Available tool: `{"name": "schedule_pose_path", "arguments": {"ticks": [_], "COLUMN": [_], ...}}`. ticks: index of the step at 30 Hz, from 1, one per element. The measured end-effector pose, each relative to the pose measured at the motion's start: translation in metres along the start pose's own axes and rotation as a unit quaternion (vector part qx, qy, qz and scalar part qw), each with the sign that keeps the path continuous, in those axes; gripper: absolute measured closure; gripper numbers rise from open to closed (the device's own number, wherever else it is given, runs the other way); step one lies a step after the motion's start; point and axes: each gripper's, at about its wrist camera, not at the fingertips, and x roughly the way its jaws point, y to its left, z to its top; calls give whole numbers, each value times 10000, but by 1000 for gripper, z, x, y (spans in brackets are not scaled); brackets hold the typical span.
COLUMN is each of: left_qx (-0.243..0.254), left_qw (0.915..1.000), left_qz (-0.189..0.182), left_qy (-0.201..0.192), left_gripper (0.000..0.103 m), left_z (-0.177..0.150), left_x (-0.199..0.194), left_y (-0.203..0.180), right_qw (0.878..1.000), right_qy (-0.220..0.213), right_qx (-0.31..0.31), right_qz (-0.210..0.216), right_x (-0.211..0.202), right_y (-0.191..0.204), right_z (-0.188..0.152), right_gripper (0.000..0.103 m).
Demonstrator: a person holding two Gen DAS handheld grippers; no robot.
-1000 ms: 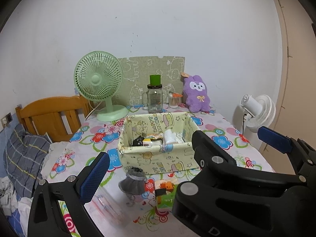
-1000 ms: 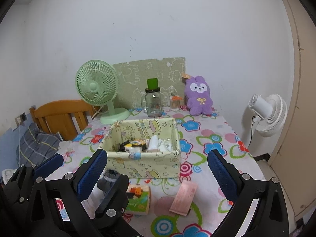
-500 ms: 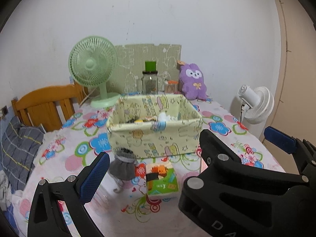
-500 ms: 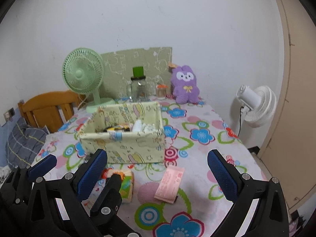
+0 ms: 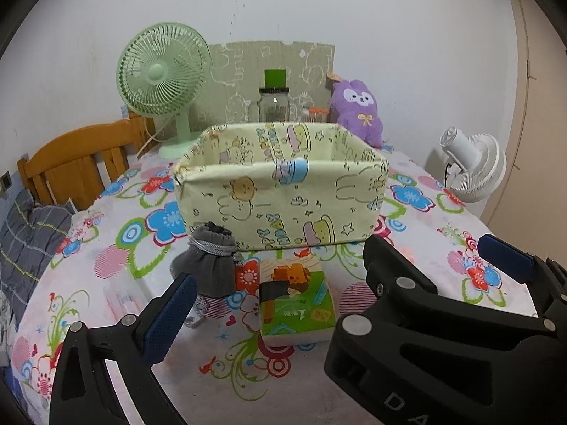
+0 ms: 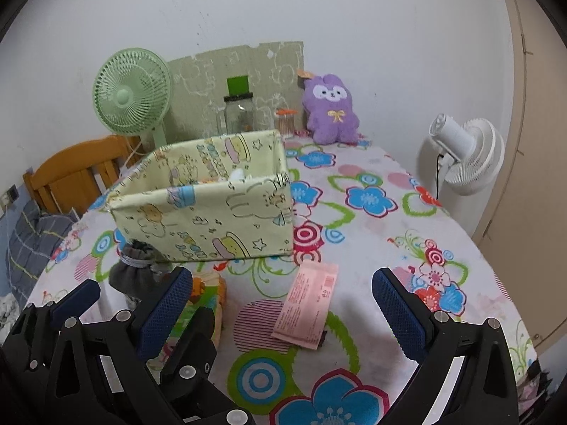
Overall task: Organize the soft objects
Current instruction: 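Grasp the pink paper packet with the right gripper while the left grasps the green tissue pack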
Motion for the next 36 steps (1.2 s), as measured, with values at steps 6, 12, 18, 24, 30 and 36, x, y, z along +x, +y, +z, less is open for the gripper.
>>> {"name": "schedule_pose_path", "arguments": {"ticks": [6,12,18,24,30,36], "left_qx": [-35,79,137,50,162,221], "left_qw": [9998,9991,9970,9940,9941,9948], "left_qz": [-51,106,180,164,159,208], "left_qy": [195,404,735,1082,1056,974], "left_gripper": [2,6,21,43,47,47], "left_z": [-5,-10,-7,-3,1,0], "left_x": [17,37,54,66,70,70], "left_y": [-5,-12,-16,-13,-17,-19], "right_qw": [9999,9990,9977,9951,9924,9917], "right_qy": [149,432,649,963,1180,1225], "right_qx": [5,58,166,189,287,300], "right_qz": [-53,-114,-112,-99,-218,-258], "right_x": [17,39,56,69,82,84], "right_y": [-5,-12,-19,-23,-30,-24], "right_z": [-5,-12,-13,-10,-9,-8], "right_gripper": [1,5,5,9,20,50]}}
